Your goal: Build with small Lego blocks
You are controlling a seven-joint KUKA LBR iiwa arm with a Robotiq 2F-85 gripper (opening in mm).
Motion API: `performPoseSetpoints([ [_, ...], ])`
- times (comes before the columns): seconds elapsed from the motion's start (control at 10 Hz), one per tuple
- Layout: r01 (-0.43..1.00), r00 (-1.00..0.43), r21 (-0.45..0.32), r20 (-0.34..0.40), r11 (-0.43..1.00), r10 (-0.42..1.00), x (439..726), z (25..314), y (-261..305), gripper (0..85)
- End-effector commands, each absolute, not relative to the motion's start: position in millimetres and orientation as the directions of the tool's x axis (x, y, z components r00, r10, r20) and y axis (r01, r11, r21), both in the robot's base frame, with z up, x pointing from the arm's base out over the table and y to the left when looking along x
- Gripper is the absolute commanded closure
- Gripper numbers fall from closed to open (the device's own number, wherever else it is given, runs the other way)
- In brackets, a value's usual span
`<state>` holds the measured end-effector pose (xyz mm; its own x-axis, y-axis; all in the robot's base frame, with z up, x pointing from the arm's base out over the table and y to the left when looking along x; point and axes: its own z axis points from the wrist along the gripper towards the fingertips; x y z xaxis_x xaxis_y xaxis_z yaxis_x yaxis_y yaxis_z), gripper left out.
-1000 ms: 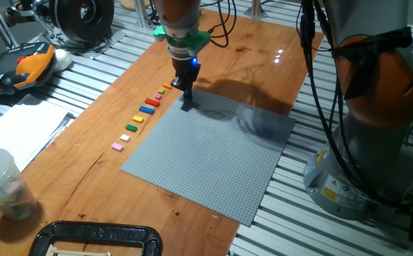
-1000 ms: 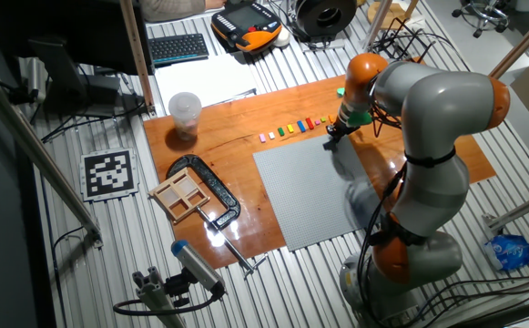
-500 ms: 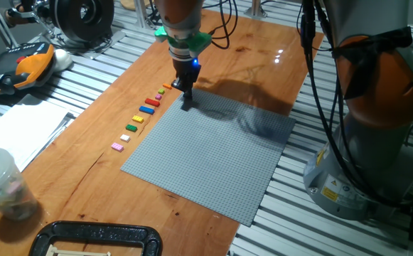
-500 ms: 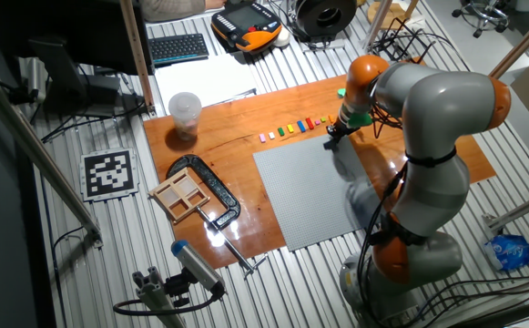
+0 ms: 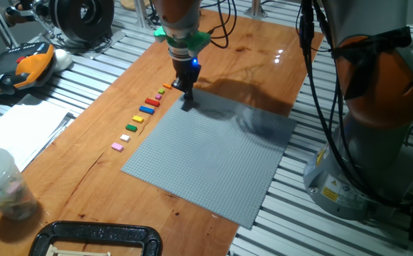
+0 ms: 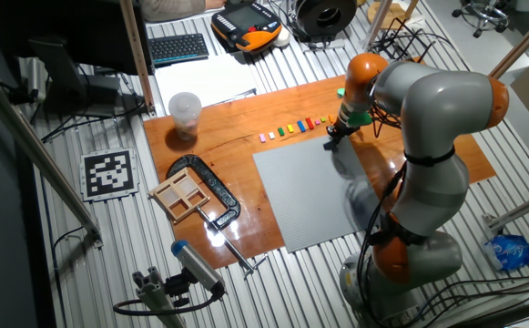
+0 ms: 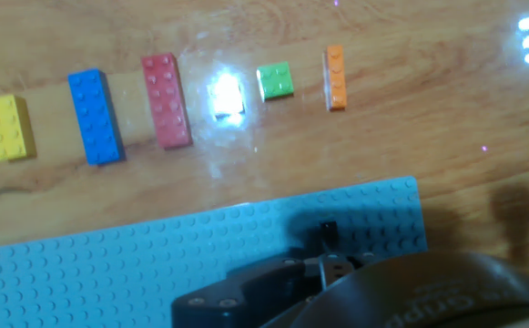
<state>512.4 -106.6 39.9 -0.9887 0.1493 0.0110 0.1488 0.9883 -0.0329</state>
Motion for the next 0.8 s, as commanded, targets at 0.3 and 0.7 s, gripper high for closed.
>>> performPoseSetpoints([
  [0.3,0.149,-0.989,-0.032,0.009,0.988,0.15,515.1,43.8,-106.1,85.0],
  [0.7,0.119,-0.993,-0.017,0.025,0.993,0.119,513.0,55.7,-103.4,85.0],
])
